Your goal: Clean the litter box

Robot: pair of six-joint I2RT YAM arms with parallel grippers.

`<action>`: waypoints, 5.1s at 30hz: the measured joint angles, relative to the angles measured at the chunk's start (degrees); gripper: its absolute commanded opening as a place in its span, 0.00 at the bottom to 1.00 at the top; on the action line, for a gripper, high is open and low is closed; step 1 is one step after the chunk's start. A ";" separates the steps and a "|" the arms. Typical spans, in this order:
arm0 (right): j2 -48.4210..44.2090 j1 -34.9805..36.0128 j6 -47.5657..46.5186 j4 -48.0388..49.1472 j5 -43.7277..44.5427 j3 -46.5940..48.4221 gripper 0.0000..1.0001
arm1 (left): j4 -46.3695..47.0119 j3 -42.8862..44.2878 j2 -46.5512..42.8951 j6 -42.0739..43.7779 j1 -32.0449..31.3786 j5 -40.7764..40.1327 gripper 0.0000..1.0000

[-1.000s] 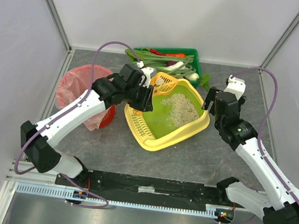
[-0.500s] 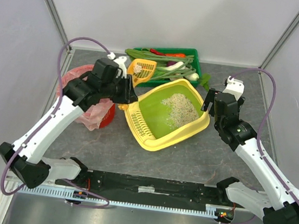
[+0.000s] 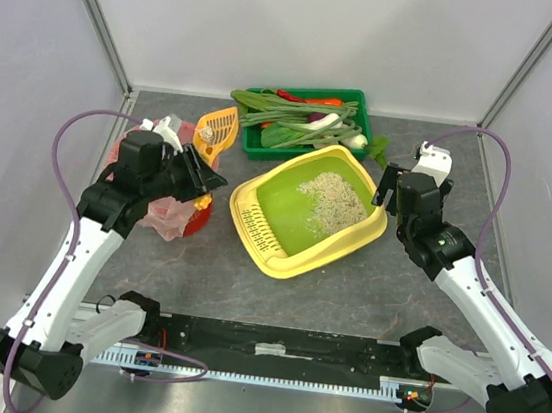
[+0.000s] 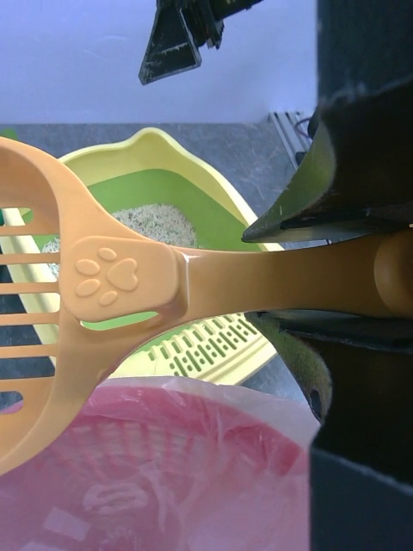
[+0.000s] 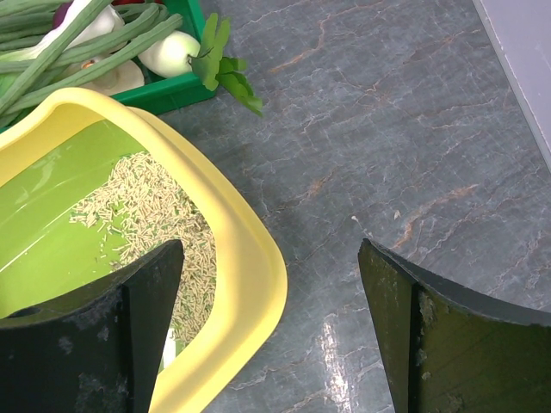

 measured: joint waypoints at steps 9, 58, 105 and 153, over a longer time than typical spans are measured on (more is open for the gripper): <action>0.02 0.00 -0.11 0.04 -0.02 0.00 0.91 | 6.16 -6.14 -6.56 -6.80 5.84 3.89 0.02; -0.39 -0.02 -0.13 0.85 0.24 -0.11 0.91 | 64.85 -48.13 -30.91 -71.56 14.21 -7.26 0.02; -0.22 0.00 -0.09 0.83 3.04 -0.09 0.88 | -13.99 41.29 29.33 26.88 -23.43 -11.96 0.02; 14.43 -9.27 -4.70 -8.44 -27.15 5.03 0.33 | -17.99 24.63 31.61 37.38 -27.82 -10.47 0.02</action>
